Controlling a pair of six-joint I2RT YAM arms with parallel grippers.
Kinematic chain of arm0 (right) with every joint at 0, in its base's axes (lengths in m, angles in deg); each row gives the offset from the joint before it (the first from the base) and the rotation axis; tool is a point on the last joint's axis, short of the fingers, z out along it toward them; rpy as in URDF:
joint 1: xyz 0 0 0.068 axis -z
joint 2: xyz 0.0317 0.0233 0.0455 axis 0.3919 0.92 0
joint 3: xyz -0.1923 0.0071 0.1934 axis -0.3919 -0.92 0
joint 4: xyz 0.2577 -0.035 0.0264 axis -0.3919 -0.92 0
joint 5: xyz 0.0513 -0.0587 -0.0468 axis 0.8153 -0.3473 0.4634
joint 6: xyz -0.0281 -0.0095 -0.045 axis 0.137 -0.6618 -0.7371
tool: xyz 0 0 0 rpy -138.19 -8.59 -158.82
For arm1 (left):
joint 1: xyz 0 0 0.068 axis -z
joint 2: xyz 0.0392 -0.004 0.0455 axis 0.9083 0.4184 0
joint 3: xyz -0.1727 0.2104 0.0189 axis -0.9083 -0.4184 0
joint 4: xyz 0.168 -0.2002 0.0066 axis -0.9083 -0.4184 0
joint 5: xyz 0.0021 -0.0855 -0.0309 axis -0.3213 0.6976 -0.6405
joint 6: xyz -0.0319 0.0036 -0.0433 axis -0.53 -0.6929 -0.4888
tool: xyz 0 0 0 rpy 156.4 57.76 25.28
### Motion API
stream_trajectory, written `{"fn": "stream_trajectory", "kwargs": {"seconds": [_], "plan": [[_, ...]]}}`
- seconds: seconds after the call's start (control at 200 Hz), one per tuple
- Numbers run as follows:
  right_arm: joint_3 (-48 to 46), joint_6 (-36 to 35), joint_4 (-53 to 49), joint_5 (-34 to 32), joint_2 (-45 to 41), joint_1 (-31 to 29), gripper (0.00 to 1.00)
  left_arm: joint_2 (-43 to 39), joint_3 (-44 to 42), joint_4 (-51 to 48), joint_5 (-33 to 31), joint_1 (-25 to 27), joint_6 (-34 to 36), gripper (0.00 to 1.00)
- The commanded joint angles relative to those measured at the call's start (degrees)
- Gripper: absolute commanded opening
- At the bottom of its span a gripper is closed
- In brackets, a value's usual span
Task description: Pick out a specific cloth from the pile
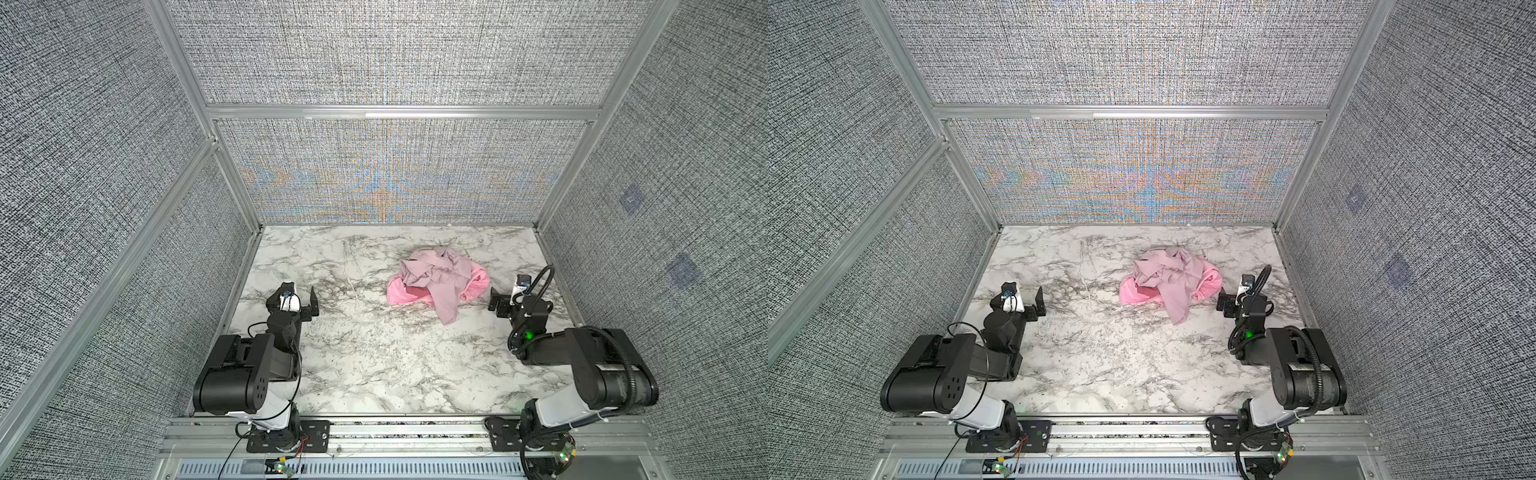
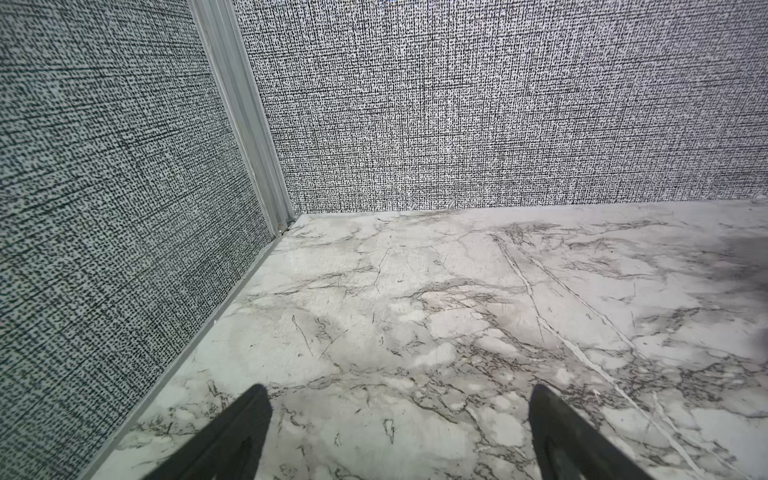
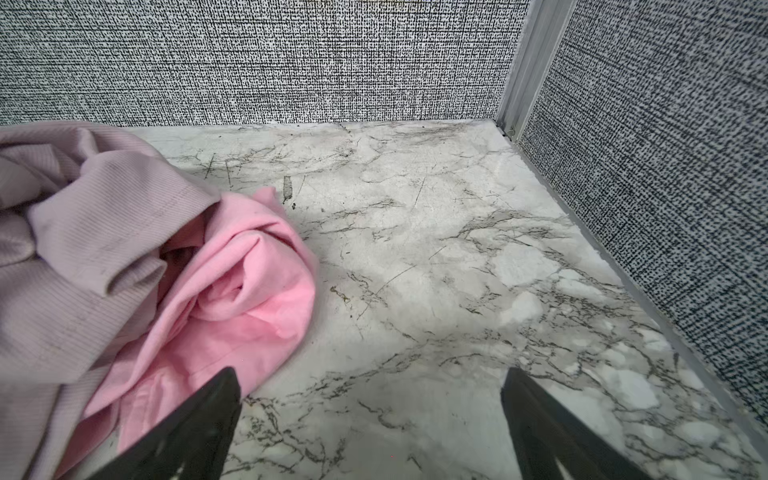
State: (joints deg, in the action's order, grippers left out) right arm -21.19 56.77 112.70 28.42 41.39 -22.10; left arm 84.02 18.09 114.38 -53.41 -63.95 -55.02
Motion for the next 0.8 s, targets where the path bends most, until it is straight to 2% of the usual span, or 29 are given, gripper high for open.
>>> {"fn": "stream_trajectory", "kwargs": {"seconds": [0.0, 0.796], "plan": [[0.1, 0.0, 0.7, 0.2, 0.0, -0.1, 0.99, 0.0, 0.0, 0.9, 0.3, -0.1, 0.1, 0.98], [0.6, 0.5, 0.1, 1.6, 0.0, 0.7, 0.99, 0.1, 0.1, 0.7, 0.4, -0.1, 0.1, 0.99]]}}
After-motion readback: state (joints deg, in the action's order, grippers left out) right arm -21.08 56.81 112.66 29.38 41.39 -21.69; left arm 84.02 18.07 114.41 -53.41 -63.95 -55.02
